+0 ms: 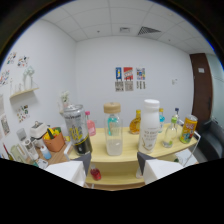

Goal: Make me a cup of Mount Fuji.

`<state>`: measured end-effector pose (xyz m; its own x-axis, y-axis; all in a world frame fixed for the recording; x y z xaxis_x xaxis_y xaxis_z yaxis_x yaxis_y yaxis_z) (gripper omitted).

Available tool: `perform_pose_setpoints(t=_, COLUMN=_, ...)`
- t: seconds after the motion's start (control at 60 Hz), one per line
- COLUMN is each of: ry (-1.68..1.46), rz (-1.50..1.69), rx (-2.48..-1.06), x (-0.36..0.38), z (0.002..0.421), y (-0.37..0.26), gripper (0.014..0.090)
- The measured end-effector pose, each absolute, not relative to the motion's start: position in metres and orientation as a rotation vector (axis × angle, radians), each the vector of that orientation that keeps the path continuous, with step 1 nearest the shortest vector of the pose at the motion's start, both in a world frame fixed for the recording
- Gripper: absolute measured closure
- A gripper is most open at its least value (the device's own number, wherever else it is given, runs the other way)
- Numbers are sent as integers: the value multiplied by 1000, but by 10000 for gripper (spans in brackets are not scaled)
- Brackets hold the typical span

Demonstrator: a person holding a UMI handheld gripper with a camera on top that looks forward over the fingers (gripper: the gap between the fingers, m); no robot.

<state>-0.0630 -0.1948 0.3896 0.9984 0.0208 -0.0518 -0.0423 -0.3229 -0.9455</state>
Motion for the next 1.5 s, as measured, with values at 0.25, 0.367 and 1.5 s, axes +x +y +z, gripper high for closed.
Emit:
perform_pose_setpoints(t=0.25, ry=-31, rz=9, rx=-1743, x=-67, z=410, y=-125, gripper=221)
perform_pose_setpoints(t=0.367, ry=-21, rz=20, rx=-1742, x=-66, z=401, y=-105, gripper=331)
perform_pose_setpoints(t=1.5, ry=45, rz=133, rx=-1850, x=-98, z=184, y=-238, gripper=645)
